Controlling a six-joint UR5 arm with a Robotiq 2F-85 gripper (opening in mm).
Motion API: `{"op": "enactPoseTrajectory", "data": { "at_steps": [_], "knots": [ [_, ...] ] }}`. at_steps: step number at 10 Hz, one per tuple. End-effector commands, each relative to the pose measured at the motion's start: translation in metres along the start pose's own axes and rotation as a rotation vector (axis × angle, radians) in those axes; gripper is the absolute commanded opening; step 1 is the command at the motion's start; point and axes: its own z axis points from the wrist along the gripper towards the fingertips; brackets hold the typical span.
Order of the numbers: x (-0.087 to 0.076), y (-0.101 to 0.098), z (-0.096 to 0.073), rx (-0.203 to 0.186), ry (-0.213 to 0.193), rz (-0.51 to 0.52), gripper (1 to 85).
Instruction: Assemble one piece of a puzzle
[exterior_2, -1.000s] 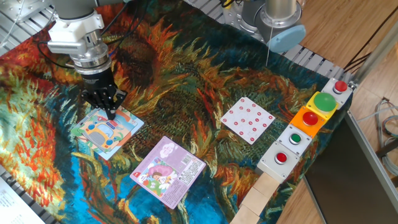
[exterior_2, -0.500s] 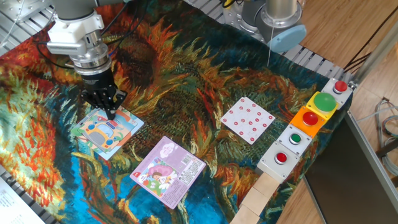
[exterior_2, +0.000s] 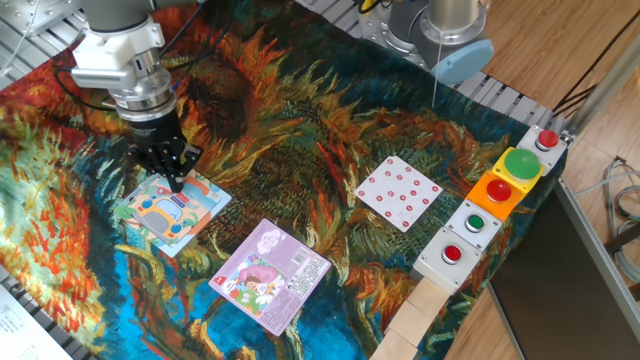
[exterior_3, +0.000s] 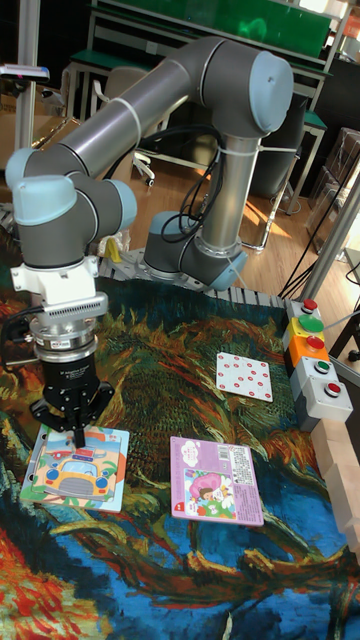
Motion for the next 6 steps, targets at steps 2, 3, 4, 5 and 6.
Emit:
{"op": "enactPoseTrajectory", "data": {
  "at_steps": [2, 3, 4, 5, 6],
  "knots": [
    [-0.0065, -0.0013, -0.0086, 0.011, 0.000, 0.055, 1.3],
    [-0.0065, -0.0030, -0.0086, 0.018, 0.000, 0.060, 1.3],
    [-0.0066, -0.0035, -0.0086, 0.020, 0.000, 0.060, 1.3],
    [-0.0057, -0.0035, -0.0086, 0.020, 0.003, 0.052, 1.3],
    [-0.0059, -0.0032, -0.0086, 0.018, 0.003, 0.038, 1.3]
  ]
}}
